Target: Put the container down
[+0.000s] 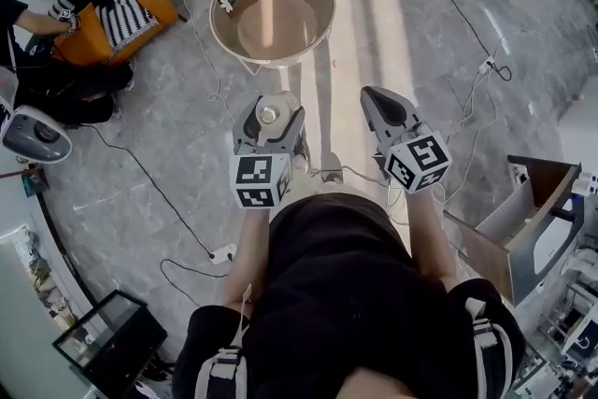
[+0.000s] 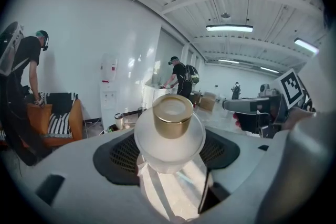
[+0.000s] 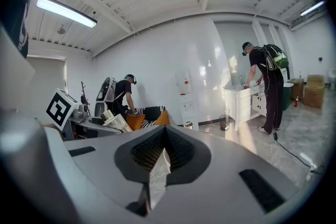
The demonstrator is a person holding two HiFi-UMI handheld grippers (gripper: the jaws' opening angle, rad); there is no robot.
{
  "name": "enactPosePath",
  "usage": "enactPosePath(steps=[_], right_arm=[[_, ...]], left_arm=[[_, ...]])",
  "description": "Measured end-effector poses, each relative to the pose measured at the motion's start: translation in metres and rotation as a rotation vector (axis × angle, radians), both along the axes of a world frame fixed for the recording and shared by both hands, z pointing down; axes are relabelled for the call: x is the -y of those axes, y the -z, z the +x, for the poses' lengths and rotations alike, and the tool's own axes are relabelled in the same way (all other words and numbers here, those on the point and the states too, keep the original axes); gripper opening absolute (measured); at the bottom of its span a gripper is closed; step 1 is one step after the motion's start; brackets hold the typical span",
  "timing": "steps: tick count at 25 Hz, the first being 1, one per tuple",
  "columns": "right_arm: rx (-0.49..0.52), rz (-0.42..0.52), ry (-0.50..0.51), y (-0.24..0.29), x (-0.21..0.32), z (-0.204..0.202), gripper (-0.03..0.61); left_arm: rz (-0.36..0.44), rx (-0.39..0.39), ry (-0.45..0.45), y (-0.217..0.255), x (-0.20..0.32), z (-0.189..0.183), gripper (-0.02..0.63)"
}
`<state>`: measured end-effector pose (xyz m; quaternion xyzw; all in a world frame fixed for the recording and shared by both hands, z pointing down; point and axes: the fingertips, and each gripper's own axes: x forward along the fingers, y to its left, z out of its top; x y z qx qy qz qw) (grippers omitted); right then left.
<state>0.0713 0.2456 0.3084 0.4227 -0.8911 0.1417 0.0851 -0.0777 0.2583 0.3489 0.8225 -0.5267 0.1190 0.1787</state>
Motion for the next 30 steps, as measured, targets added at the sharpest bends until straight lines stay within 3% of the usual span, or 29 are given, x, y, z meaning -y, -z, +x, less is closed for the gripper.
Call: enactPosePath(steps=[13,30], right_arm=[[0.010,0.036,-0.060,0.015,0.076,-0.051,0.003],[0.000,-0.020,-0.112,-0.002,0.121,-0.041,0.003]], left_arm=[[0.006,0.007,-0.058,0.000,0.091,-0.058,0.344],[-0.027,-0.013,-0.101,-0.014,0.140,-0.051,0.344]])
